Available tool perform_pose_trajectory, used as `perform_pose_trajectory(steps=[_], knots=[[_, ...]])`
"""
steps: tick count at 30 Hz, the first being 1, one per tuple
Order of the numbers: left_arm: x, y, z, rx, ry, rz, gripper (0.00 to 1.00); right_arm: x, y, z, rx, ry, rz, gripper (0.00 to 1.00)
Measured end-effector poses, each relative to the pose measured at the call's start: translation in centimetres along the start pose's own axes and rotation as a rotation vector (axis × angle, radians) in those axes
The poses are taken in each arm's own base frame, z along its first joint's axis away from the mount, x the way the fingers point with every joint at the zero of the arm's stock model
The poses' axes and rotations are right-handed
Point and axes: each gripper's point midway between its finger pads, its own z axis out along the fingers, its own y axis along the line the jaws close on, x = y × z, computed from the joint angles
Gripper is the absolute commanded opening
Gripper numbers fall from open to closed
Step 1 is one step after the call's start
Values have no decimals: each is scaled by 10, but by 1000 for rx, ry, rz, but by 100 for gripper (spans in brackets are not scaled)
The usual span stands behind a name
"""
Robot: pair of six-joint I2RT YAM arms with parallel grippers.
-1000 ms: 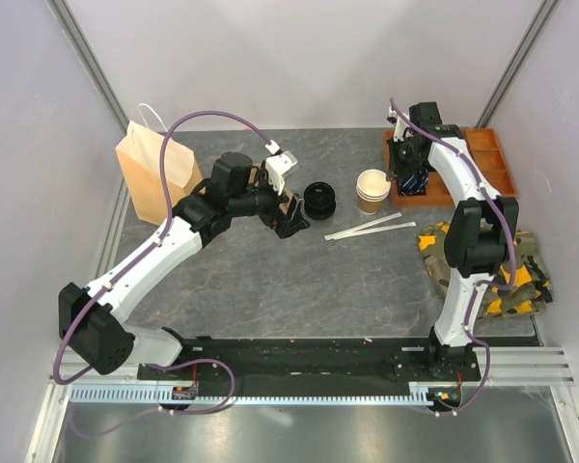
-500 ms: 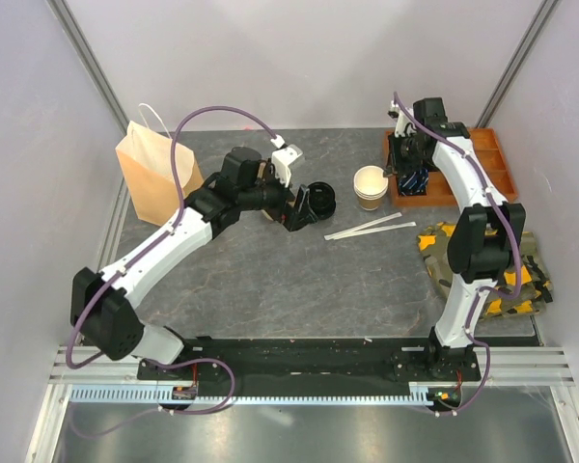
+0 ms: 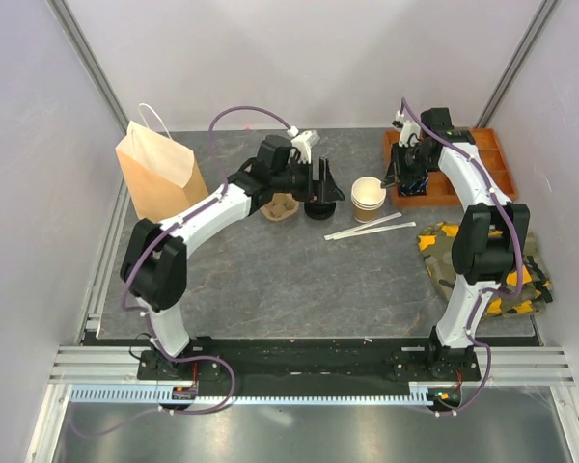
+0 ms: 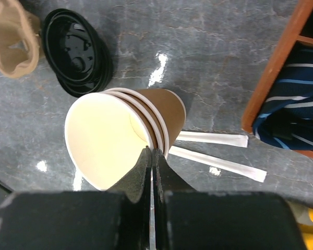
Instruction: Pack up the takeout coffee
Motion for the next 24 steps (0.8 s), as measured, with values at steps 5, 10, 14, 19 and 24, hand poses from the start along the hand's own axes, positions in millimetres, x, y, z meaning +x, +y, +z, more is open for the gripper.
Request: perform_pose_trajectory(steps=[5,10,14,19,24], knots=[[2,3,24,47,-10,-162,82,2,6,1,-33,4,6,0],[-5,2,38,92,-39,-260,72,9,9,4,-55,23,24,0],[-4,7,48,89,-39,-317,62,10,12,5,-71,24,32,0],[4,17,57,67,-22,-370,54,9,15,4,-88,23,36,0],[8,21,62,59,-11,-397,43,10,17,4,-101,24,38,0]])
